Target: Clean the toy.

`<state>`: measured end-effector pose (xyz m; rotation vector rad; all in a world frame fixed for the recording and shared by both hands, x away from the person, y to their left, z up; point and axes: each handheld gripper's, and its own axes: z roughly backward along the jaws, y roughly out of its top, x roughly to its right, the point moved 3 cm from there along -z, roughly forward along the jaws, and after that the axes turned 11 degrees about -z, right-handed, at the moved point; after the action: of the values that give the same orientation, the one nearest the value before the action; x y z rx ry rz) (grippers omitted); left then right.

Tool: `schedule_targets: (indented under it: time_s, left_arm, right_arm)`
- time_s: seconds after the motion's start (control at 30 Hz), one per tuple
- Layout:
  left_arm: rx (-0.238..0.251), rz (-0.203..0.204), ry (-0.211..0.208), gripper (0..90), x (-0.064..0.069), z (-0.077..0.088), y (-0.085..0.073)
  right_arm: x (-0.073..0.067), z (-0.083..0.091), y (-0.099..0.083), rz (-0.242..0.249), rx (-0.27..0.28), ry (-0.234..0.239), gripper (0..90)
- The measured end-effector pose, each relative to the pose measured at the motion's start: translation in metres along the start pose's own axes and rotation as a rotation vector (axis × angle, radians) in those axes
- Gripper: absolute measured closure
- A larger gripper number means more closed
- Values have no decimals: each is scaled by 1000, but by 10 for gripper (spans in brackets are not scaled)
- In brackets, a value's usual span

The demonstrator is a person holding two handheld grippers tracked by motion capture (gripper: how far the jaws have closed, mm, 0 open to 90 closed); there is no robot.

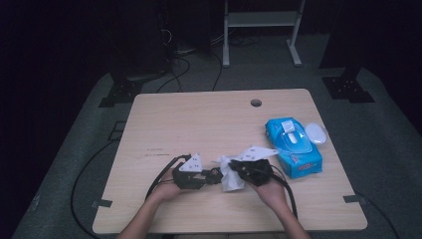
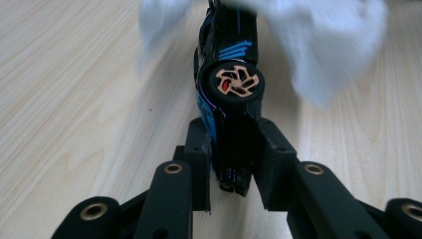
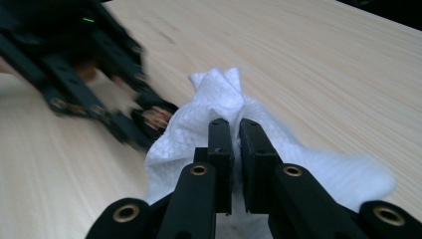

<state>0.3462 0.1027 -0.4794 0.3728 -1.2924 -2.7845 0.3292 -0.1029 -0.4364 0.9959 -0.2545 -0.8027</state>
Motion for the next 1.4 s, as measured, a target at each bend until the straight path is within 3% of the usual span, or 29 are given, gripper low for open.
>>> schedule_targets:
  time_s: [0.13, 0.23, 0.3, 0.4, 0.57, 0.67, 0.8, 0.97, 1.13, 1.4]
  left_arm:
    - [1, 0, 0, 708, 0, 0, 0]
    - [1, 5, -5, 708, 0, 3, -2]
    - [2, 7, -5, 709, 0, 4, -3]
    - [-3, 6, -4, 708, -3, 6, -5]
    - [-9, 2, -2, 708, -3, 7, -6]
    - [-13, 7, -6, 706, -3, 7, -5]
    - [-10, 29, -15, 699, -4, 7, -5]
    - [-24, 37, -2, 579, -4, 11, 0]
    - [-61, 23, 13, 525, -5, 13, 7]
    - [-101, -30, 18, 473, -8, -2, 32]
  right_arm:
    - [-24, -24, 8, 44, -36, 46, 837]
    - [-30, -31, 7, 56, -44, 51, 837]
    - [-25, -30, 7, 34, -37, 58, 837]
    - [-8, -16, 2, 26, -37, -8, 837]
    - [19, 9, -10, -28, -17, -59, 837]
    - [32, 22, -19, -67, 5, -64, 837]
    - [37, 28, -23, -77, 6, -69, 836]
    - [41, 32, -27, -99, 17, -59, 836]
    - [45, 38, -29, -117, 28, -50, 836]
    - [50, 44, -33, -126, 26, -56, 836]
